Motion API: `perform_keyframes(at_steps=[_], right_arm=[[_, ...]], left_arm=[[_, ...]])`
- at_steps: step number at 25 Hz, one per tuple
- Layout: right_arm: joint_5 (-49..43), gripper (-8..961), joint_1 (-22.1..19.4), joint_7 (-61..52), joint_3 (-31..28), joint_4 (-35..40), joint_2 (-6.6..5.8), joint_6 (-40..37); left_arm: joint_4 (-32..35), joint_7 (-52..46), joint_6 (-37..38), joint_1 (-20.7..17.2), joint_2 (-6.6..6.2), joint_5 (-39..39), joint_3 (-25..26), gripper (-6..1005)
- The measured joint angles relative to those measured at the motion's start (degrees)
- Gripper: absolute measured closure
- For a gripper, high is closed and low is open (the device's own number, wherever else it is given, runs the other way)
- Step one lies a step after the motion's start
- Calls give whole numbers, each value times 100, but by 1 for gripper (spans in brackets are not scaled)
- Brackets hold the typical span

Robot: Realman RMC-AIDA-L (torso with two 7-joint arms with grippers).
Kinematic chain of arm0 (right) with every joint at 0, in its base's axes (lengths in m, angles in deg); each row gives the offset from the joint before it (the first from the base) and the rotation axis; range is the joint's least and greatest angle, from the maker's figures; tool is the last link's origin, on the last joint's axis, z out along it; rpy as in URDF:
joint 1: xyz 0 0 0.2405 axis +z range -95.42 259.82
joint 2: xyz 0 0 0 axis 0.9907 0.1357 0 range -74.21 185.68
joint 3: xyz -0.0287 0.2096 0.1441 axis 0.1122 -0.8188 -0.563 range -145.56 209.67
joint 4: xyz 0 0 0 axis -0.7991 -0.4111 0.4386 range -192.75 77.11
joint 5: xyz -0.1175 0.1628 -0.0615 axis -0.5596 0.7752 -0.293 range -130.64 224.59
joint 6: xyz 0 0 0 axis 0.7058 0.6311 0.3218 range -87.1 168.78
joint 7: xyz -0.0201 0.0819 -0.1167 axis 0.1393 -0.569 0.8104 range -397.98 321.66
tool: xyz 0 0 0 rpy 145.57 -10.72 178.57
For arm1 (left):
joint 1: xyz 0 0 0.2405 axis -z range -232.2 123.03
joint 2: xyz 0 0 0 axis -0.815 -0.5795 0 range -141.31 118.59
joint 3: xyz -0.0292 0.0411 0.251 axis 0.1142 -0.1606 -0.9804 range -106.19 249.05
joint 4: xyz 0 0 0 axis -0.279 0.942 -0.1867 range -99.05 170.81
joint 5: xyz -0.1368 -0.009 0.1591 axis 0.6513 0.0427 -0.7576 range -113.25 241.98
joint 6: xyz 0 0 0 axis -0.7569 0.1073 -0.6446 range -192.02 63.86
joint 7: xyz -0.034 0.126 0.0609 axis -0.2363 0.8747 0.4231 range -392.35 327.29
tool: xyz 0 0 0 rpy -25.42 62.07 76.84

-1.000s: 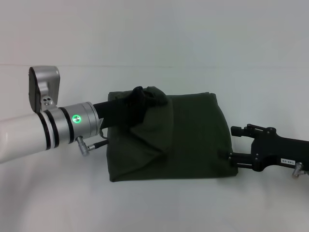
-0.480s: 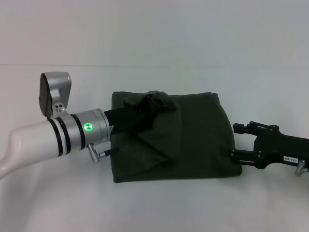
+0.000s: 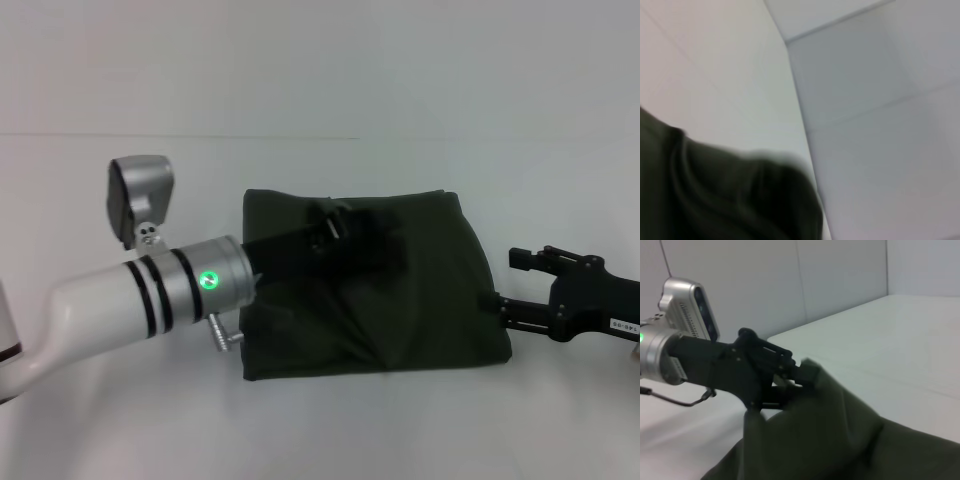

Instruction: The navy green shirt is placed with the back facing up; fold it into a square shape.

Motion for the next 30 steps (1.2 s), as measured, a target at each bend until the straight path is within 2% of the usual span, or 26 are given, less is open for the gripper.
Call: perform_keyframes(at_steps=[3,9,12,16,18,23,26,30], right_arm=[[0,94,-53,15,-234,0,0,-7],[0,94,-154,-19,-670,-20,2,-9],[0,94,-185,-38,-949,-65,13,-21],[0,95,-208,-256,-1226,-147,8,-157],[-14,95,-196,-637,-1220,-126,-12,-317],[-56,95,-54,-835,-1005,-73,-34,-507],[-62,95,190,-849,-768,-67,-20,-429],[-69,95,556,-858,-282,-58,4,-178]], left_arm=[[-93,97,-22,148,7,16,-262,722],[-197,192,52,241,29,280,-285,546],[-232,326,346,203,22,591,-282,459],[-6,408,997,80,-28,697,-371,265],[323,441,1233,-83,-43,663,-555,188],[1270,1186,1661,-827,-46,647,-845,43],[1805,1865,1891,-1251,-49,588,-911,40],[2146,2383,2103,-1572,-54,585,-896,42]])
